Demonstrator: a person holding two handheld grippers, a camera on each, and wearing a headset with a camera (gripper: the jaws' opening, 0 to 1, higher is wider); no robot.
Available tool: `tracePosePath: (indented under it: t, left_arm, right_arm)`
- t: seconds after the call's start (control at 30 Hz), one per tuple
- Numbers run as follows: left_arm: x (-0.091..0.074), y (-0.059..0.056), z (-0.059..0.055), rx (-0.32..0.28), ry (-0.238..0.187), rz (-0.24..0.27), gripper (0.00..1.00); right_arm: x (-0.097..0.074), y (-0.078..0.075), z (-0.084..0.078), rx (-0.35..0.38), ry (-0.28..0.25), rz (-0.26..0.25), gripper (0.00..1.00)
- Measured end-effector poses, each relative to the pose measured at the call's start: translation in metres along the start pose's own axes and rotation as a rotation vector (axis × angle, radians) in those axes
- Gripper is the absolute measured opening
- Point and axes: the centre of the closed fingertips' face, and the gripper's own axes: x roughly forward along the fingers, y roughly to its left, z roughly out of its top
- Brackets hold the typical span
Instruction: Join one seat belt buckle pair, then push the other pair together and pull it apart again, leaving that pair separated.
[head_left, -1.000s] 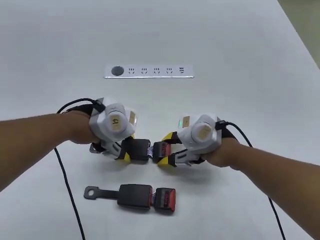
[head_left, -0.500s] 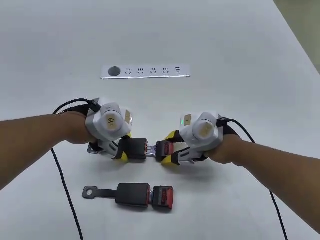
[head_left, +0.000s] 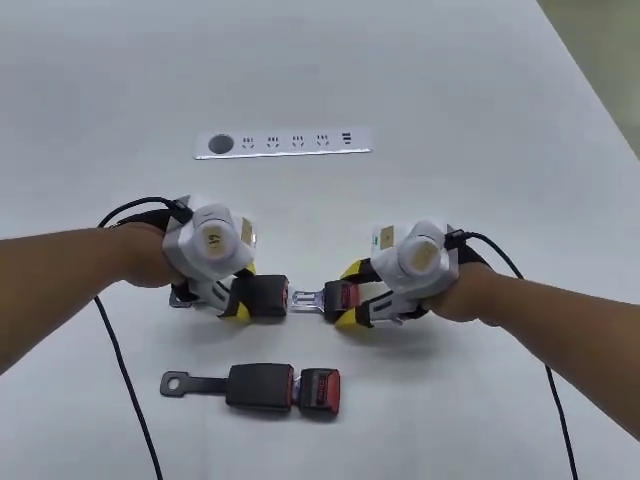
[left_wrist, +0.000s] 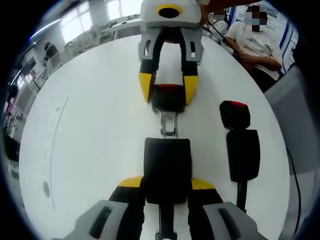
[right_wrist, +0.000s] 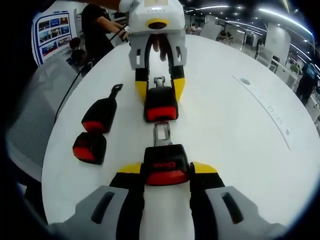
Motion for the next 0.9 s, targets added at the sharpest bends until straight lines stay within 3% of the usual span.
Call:
tracePosePath:
  t: [0.5,0.9]
  left_arm:
    - [0.001,0.002,-0.002,-0.003,0.0,-0.002,0.33]
    - [0.001,0.003,-0.001,-0.004,0.004,-0.006,0.33]
  right_arm:
    - [-0.025,-0.009,-0.033,0.031,-0.009,-0.028,0.34]
    - [-0.044,-0.006,-0.05,0.039,0.005,-0.031,0.34]
